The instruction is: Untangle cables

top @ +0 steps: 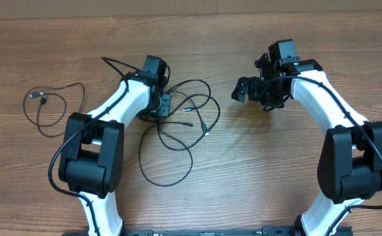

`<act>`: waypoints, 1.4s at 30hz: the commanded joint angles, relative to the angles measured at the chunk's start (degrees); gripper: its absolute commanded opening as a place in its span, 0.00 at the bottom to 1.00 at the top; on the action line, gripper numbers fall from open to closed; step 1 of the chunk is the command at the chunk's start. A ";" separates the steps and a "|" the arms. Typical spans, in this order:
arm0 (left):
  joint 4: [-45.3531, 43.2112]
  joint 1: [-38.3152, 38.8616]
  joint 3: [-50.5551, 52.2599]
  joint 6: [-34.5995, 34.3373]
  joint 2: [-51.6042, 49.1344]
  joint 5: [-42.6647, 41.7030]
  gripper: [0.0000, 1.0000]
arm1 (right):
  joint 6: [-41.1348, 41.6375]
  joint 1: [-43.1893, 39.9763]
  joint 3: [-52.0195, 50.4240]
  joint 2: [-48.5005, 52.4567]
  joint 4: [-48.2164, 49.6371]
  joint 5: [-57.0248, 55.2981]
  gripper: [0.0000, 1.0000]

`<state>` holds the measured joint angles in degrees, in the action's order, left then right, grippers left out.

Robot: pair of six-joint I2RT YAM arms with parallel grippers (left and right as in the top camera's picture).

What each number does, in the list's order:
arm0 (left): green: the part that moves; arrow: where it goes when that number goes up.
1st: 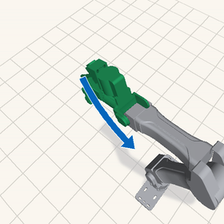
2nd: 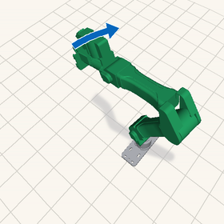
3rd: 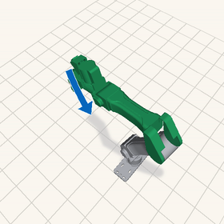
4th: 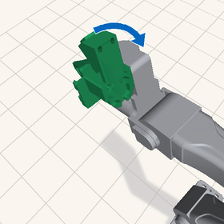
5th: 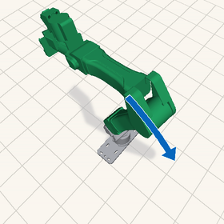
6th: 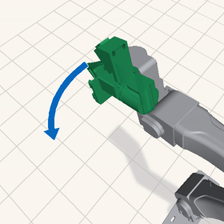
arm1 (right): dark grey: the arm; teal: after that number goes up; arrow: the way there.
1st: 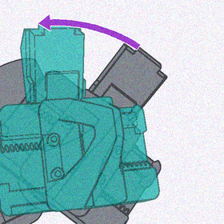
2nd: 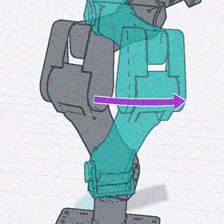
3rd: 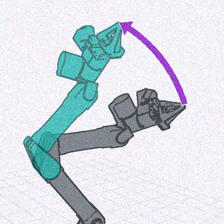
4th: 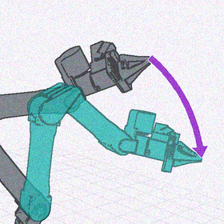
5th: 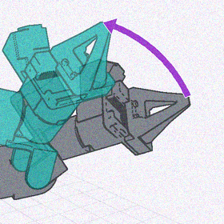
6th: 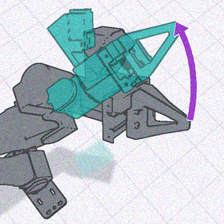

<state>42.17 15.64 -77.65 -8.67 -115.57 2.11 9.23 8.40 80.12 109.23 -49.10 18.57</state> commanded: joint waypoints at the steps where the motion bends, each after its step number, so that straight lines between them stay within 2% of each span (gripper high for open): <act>1: 1.79 -0.24 -5.55 -0.72 9.16 -1.75 0.04 | 0.11 0.20 -0.24 -1.42 0.22 -0.57 1.00; 6: 0.17 -0.24 -8.17 -0.76 22.36 -2.75 0.04 | 0.11 0.20 -0.24 -1.42 0.22 -0.57 1.00; 14: -13.22 -0.24 -8.17 -0.76 38.88 -4.70 0.04 | 0.11 0.20 -0.24 -1.42 0.22 -0.57 1.00; 17: -14.99 -0.24 -8.17 -0.81 42.34 -4.98 0.04 | 0.13 0.20 -0.24 -1.42 0.22 -0.57 1.00; 22: -8.85 -0.24 -8.15 -0.79 43.06 -5.11 0.07 | 0.13 0.20 -0.24 -1.42 0.22 -0.55 1.00; 27: 6.14 -0.26 -8.11 -0.83 40.22 -4.20 0.04 | 0.11 0.20 -0.24 -1.42 0.22 -0.55 1.00; 30: 14.78 -0.26 -8.09 -5.68 37.48 -1.46 0.04 | 0.11 0.20 -0.24 -1.42 0.22 -0.57 1.00; 33: 20.61 -0.17 -7.78 -8.20 34.12 -2.25 0.04 | 0.11 0.20 -0.24 -1.42 0.22 -0.57 1.00; 36: 24.24 0.44 -7.48 -5.51 28.33 -7.82 0.04 | 0.11 0.20 -0.24 -1.42 0.22 -0.57 1.00; 40: 22.12 0.48 -7.50 0.74 26.64 -18.25 0.05 | 0.13 0.20 -0.24 -1.42 0.22 -0.55 1.00; 42: 22.14 0.46 -7.50 2.82 26.77 -20.87 0.04 | 0.11 0.20 -0.24 -1.42 0.22 -0.55 1.00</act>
<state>64.64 15.75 -84.75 -11.68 -89.60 -9.17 9.23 8.40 80.12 109.23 -49.08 18.57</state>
